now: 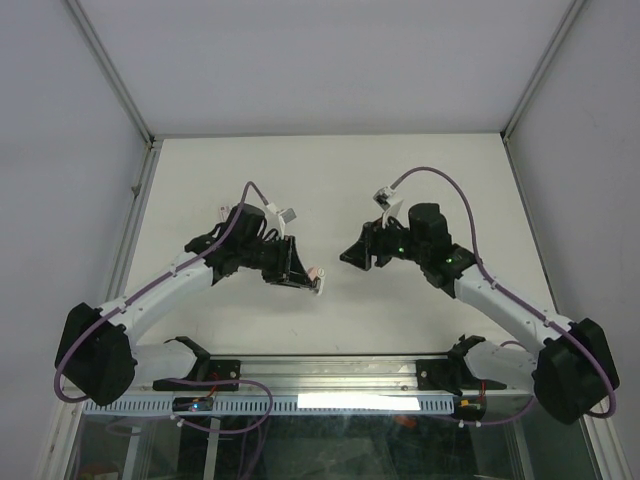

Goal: Load the staples into the stapler

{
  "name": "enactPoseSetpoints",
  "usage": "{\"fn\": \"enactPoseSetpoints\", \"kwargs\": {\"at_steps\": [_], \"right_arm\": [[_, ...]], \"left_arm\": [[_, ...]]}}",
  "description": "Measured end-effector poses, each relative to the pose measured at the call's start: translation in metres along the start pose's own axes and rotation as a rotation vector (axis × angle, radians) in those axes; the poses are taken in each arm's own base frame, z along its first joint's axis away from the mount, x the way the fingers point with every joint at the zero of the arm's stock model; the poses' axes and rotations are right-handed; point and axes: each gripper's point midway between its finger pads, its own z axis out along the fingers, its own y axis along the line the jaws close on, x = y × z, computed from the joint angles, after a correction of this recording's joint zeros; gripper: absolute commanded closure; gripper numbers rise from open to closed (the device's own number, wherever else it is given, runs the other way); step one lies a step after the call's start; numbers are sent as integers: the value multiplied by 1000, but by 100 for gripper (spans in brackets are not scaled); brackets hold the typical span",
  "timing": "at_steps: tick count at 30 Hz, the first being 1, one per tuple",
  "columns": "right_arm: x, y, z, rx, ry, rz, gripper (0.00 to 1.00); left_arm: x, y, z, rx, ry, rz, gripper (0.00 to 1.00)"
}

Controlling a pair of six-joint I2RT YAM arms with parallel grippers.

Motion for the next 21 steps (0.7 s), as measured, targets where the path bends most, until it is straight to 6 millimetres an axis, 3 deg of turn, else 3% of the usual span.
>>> {"fn": "enactPoseSetpoints", "kwargs": {"at_steps": [7, 12, 21], "right_arm": [[34, 18, 9, 31, -33, 89, 38], [45, 31, 19, 31, -23, 109, 40], [79, 49, 48, 23, 97, 126, 50]], "left_arm": [[-17, 6, 4, -28, -112, -104, 100], [-26, 9, 7, -37, -166, -155, 100], [-33, 7, 4, -32, -211, -175, 100]]}}
